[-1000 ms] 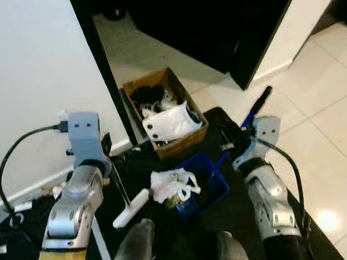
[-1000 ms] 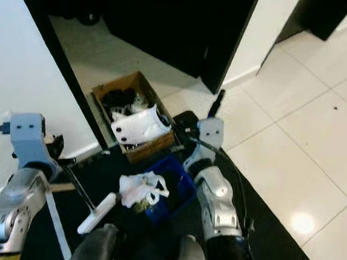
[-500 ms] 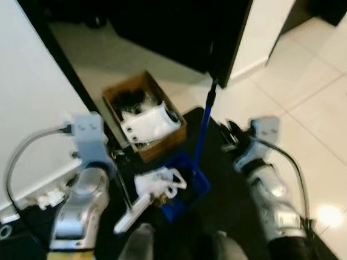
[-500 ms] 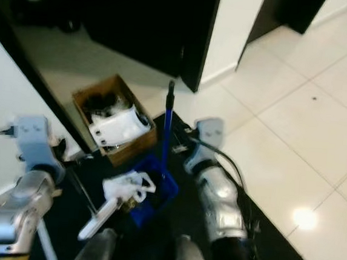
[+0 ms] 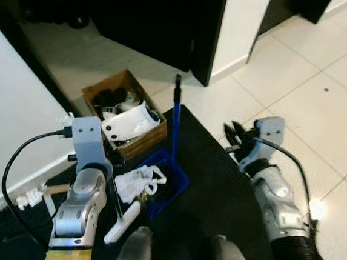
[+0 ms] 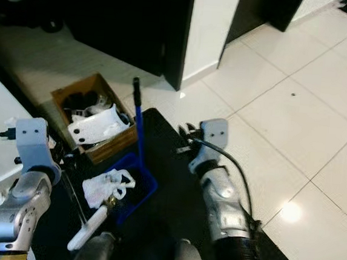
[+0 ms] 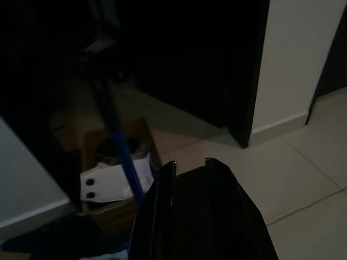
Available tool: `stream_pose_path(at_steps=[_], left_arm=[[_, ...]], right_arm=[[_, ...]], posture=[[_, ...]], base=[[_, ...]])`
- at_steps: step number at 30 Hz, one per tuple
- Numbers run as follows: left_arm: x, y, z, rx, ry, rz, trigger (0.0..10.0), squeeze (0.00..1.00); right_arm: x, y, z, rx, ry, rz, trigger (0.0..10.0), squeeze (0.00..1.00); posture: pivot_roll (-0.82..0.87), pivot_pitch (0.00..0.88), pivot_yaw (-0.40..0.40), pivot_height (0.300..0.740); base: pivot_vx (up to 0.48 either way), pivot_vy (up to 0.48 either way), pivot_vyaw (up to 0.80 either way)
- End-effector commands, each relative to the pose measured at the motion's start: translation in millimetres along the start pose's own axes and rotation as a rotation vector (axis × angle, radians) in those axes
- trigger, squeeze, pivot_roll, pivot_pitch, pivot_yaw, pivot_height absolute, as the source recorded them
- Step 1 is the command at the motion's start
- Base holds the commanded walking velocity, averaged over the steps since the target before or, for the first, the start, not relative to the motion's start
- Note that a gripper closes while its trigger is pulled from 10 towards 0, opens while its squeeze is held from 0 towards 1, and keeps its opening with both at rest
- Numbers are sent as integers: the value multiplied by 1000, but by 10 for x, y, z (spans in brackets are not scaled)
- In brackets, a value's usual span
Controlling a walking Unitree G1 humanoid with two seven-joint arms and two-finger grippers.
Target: Sweep floor
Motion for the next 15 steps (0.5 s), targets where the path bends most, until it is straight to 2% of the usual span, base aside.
stream_pose_path(at_steps=[1,15], left_arm=[[-39,-1,4,2,21,-6,10000,0],[-68,-11,-7,-4,45,-7,10000,0]], right_arm=[[-102,-45,-6,-12,27,-13,10000,0],[-105,-40,-9,-12,27,-11,10000,0]], posture=[[26,190,30,740],[25,190,29,740]], base=[[352,0,0],[378,0,0]])
Point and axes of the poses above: a point about 5 cm out from each wrist's last joint towards the gripper, its own z axis pointing back from the gripper into the wrist, its own y axis along the axis of the wrist's last joint, x = y × z, the point moved 2 cm from there along -z, pointing out of the wrist towards the gripper
